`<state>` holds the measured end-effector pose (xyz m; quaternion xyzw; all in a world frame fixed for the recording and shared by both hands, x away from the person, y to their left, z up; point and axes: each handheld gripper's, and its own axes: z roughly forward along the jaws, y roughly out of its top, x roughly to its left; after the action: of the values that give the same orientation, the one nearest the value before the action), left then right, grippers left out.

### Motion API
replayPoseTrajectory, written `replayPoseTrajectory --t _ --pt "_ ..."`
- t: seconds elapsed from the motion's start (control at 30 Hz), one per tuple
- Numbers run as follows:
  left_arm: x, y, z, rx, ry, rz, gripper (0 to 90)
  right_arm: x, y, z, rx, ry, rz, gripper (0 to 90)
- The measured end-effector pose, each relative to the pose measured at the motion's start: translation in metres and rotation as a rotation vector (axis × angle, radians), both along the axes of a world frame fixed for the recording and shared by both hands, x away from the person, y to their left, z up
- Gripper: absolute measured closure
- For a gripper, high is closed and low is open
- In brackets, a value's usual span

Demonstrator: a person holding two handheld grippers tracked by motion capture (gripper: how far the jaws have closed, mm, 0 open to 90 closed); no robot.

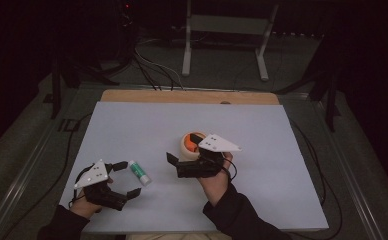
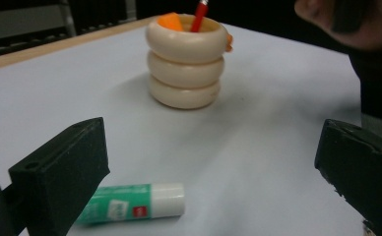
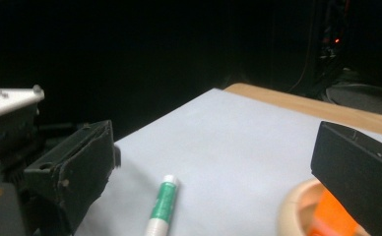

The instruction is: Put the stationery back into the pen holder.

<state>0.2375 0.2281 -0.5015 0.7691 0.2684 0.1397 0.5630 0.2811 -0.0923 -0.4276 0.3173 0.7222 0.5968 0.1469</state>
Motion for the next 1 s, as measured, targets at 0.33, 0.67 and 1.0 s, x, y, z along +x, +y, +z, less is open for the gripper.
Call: replayPoseTrajectory --t 0.33,0.67,1.0 --pt "0.000 0.020 0.002 -0.057 -0.012 0.094 0.5 0.001 0.038 -0.022 -0.029 0.070 0.056 3.6" --pt "0.004 0.026 0.002 -0.073 -0.014 0.118 0.5 -0.002 0.069 -0.055 -0.101 0.152 0.113 6.0" --pt "0.004 0.026 0.003 -0.091 -0.016 0.132 0.5 0.000 0.092 -0.081 -0.182 0.190 0.139 6.1"
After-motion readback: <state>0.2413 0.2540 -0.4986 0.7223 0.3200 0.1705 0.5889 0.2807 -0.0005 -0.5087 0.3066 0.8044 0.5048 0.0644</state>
